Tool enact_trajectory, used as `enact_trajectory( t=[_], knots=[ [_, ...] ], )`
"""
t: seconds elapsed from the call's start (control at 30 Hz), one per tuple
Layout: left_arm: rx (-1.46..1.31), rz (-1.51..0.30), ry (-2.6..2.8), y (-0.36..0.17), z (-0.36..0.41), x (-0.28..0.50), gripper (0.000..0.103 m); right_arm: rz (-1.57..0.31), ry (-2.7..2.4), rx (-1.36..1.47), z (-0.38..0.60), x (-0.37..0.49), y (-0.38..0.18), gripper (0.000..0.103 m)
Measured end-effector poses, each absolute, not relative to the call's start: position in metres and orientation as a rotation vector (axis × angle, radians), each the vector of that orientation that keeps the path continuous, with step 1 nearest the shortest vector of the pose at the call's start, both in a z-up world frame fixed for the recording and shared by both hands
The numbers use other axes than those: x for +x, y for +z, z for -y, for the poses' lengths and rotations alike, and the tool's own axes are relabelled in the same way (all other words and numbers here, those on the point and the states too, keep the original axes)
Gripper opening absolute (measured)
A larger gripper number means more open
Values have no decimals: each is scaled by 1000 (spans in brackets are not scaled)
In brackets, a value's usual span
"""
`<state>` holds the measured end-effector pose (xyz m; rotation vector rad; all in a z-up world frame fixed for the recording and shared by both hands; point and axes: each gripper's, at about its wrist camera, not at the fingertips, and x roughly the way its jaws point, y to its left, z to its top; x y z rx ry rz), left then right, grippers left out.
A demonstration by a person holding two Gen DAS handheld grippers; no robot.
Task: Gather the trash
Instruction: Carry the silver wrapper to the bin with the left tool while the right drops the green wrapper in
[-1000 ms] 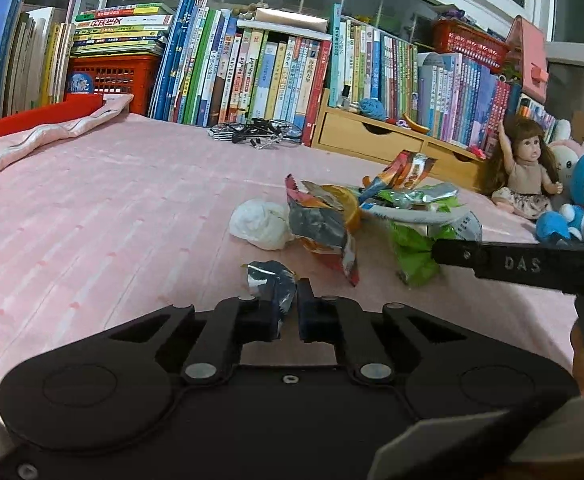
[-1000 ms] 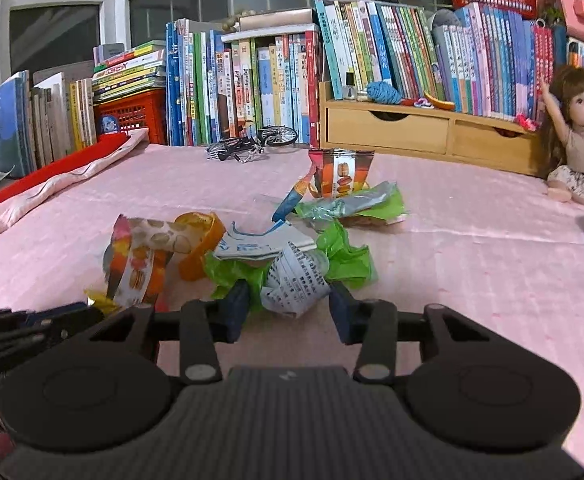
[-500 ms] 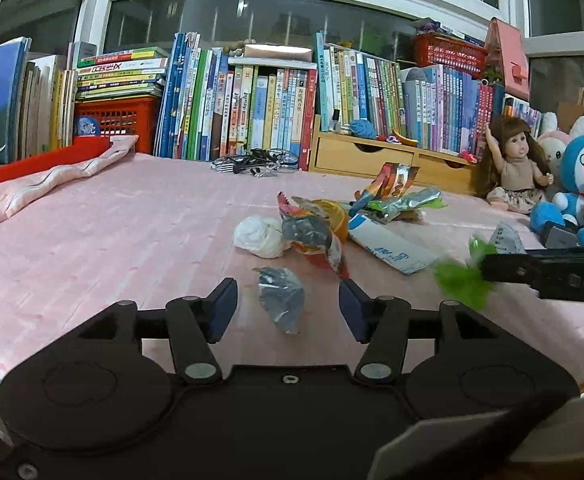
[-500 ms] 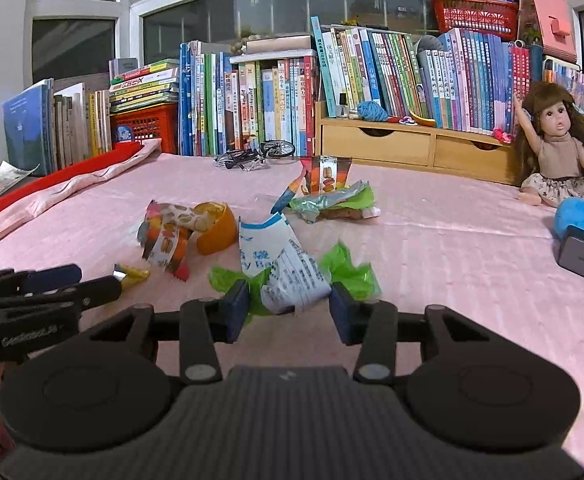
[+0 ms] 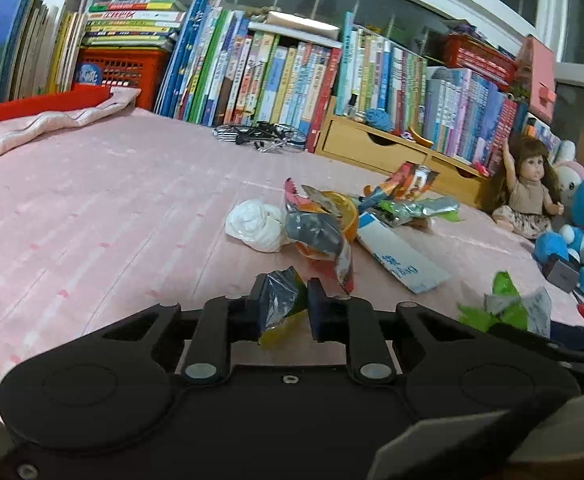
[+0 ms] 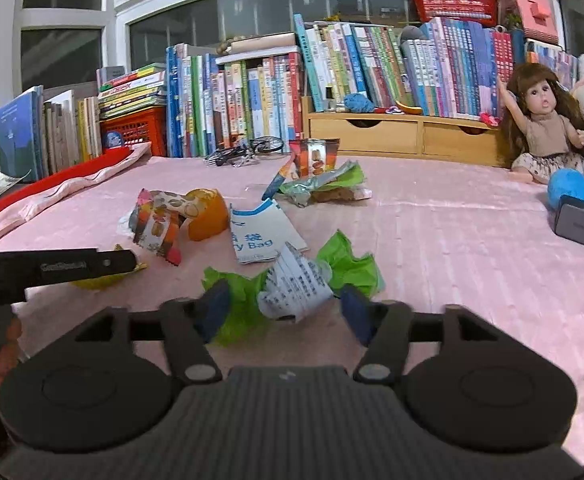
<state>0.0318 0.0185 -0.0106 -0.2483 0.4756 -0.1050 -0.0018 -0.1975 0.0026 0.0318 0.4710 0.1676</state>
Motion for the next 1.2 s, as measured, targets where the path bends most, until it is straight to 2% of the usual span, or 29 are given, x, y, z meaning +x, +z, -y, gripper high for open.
enact_trajectory(
  t=[0.23,0.27,0.3,0.37,0.4,0.47,0.83,1.2],
  knots=[
    [-197,-461,-110,-5,-9,14,18,-471,144,48,197,7,-3,87],
    [-195,-457,-114,-3,-9,11,18,-478,161,55,197,8,-2,84],
    [-190,-452,-121,-2,-9,8,18,-480,176,59,196,8,-2,75],
    [-177,-438,-130,2,-8,1,17,-466,189,57,193,4,1,62],
    [-168,-429,-135,4,-7,-3,17,-453,190,53,192,2,3,58],
    [-153,-416,-145,8,-5,-9,17,-431,204,53,191,-4,8,56],
    [-200,-425,-219,21,-11,-52,17,-393,279,81,196,-49,28,53],
    [-214,-543,-243,2,-25,-105,17,-491,408,84,190,-119,14,54]
  ],
)
